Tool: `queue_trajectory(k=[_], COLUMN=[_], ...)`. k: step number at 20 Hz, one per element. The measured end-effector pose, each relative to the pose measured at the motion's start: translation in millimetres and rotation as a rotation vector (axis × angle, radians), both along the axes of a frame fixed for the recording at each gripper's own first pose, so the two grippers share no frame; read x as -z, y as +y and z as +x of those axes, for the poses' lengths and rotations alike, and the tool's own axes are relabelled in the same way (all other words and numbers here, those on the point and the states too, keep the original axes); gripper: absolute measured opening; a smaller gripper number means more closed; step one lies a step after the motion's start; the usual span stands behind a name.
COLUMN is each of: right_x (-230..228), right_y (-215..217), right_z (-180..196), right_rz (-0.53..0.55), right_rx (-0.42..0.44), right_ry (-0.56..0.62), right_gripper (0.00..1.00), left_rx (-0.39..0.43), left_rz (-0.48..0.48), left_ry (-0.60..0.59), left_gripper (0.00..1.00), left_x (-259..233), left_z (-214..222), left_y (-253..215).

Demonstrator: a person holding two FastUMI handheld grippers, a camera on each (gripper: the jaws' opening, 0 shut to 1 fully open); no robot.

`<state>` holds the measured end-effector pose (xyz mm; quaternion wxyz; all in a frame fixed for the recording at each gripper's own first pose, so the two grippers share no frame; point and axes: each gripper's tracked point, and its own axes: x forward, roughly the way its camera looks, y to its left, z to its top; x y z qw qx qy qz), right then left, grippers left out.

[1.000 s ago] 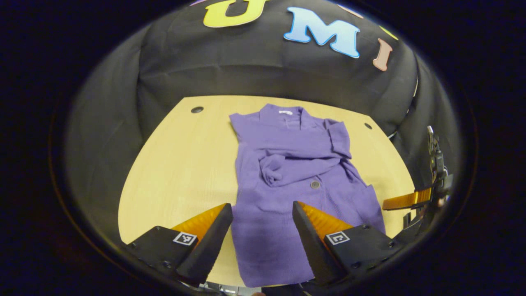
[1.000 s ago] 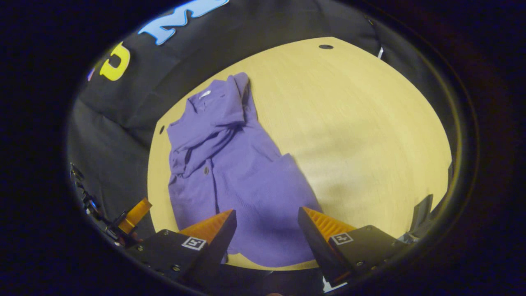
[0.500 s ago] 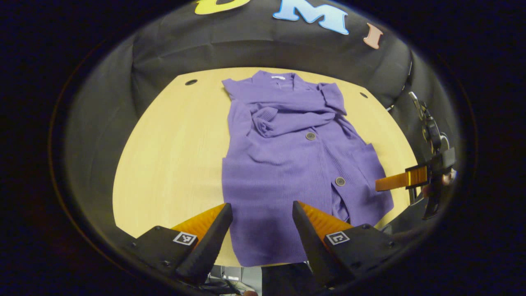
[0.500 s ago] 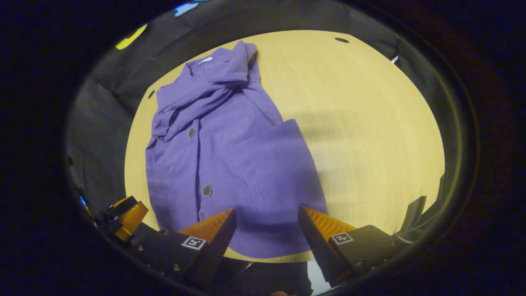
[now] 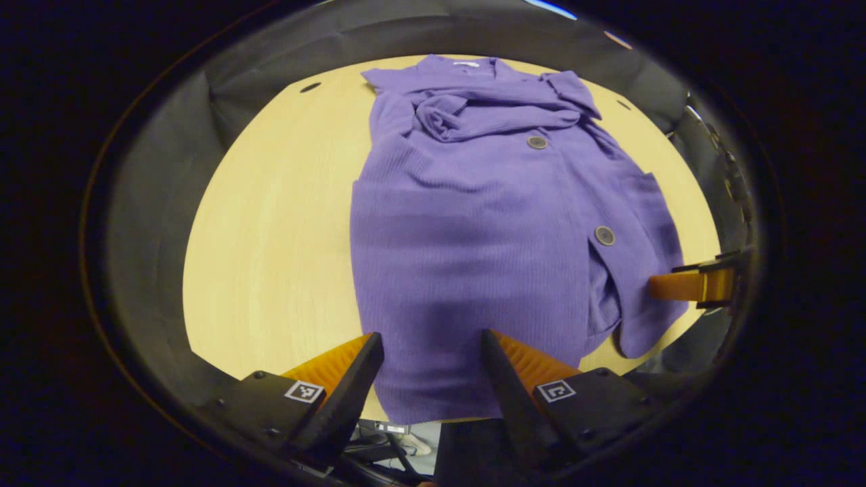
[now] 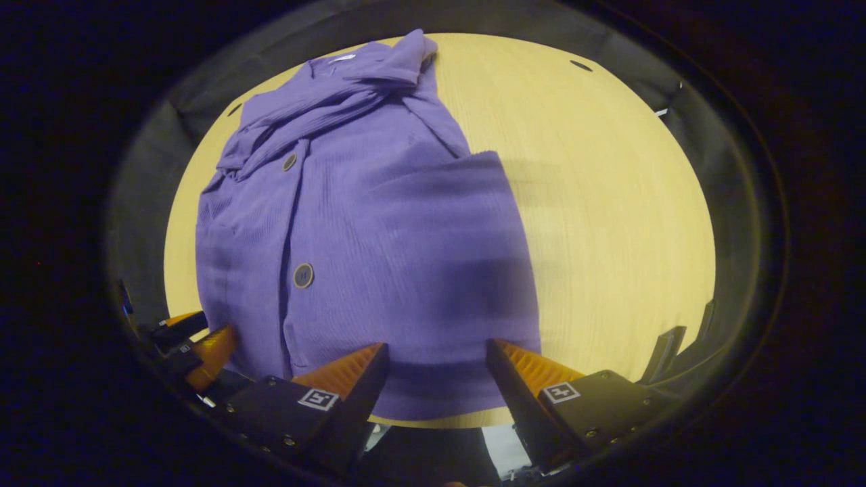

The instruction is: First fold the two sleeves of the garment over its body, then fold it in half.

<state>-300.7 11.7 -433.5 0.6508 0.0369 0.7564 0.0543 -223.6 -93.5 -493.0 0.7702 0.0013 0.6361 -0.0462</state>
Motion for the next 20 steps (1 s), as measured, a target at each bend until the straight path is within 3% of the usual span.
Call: queue_trajectory(k=[5,8,12,13,14,15,17,18,19,20], right_x=[3.3,3.7,6.0,4.7,1.4,2.4,4.7,6.6,6.7,6.3], right_y=[-1.3,-1.1,2.3,2.1,2.7,2.1,4.2,6.0,5.3,4.2], right_z=[0.7,1.9,1.7,1.9,5.0,5.4,9.7,8.5,7.8,8.5], right_rz=[-0.05,-0.059,-0.057,-0.052,-0.044,-0.041,-0.028,-0.026,-0.02,-0.014], right_rx=[-0.038,-0.032,-0.057,-0.067,-0.055,-0.043,-0.025,-0.012,-0.017,-0.018], right_ry=[0.012,0.044,0.055,0.059,0.052,0.055,0.041,0.047,0.051,0.055], right_gripper=[0.94,0.94,0.93,0.88,0.88,0.7,0.5,0.39,0.27,0.27], left_rx=[-0.042,-0.056,-0.023,-0.017,-0.016,-0.014,0.002,-0.014,-0.012,-0.011], left_rz=[-0.032,-0.034,-0.029,-0.031,-0.037,-0.037,-0.031,-0.035,-0.034,-0.033], left_ry=[0.036,0.036,0.029,0.031,0.019,0.011,0.026,0.007,0.018,0.007], left_gripper=[0.93,0.97,0.85,0.73,0.71,0.53,0.42,0.42,0.24,0.24], left_x=[3.3,4.1,3.6,3.3,2.8,4.3,4.8,2.5,4.3,3.0], left_z=[1.8,2.4,9.1,8.0,11.4,15.1,13.7,18.7,15.1,18.4], left_y=[-5.0,-6.4,-14.1,-14.6,-16.9,-17.9,-18.3,-19.5,-20.0,-19.2])
